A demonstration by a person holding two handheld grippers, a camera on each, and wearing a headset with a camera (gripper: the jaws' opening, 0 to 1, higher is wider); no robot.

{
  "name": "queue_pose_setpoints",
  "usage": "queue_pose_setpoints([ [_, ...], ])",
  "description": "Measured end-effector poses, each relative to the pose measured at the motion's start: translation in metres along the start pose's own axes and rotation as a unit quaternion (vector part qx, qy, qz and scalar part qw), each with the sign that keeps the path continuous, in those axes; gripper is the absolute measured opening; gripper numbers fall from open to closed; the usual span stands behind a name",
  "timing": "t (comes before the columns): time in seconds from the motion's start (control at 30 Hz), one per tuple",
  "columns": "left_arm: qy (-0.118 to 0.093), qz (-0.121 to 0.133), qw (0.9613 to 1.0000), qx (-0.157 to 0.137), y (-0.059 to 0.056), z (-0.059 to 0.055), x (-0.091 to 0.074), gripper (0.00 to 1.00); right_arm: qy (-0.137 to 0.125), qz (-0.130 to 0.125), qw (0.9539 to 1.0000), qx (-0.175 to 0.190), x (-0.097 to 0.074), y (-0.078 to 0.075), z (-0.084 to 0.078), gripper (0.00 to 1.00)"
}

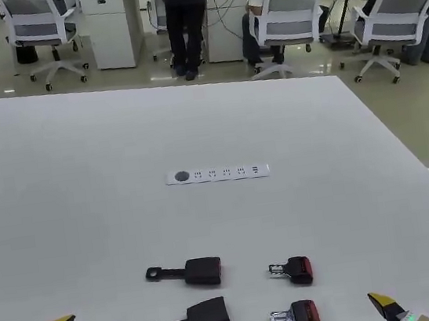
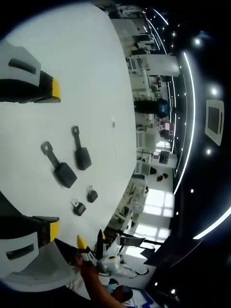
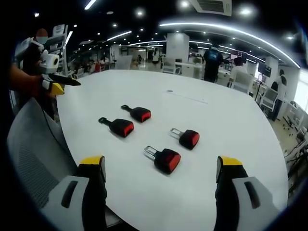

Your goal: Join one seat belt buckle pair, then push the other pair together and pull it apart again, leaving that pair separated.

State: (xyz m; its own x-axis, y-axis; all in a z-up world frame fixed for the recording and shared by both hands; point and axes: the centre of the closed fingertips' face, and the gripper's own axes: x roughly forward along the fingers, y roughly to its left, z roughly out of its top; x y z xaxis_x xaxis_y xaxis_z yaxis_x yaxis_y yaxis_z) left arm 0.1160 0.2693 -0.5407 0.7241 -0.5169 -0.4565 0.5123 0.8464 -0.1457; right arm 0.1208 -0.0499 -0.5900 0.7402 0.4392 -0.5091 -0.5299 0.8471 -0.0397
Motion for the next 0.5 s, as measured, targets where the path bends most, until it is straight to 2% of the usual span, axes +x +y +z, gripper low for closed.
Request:
queue_pose_setpoints([
  [0.5, 0.004, -0.004, 1.0, 0.004, 0.0024, -0.0036, 0.0047, 0.99, 0.003, 0.003, 1.0, 0.002, 0.0014, 0.0013, -0.0018, 0.96],
])
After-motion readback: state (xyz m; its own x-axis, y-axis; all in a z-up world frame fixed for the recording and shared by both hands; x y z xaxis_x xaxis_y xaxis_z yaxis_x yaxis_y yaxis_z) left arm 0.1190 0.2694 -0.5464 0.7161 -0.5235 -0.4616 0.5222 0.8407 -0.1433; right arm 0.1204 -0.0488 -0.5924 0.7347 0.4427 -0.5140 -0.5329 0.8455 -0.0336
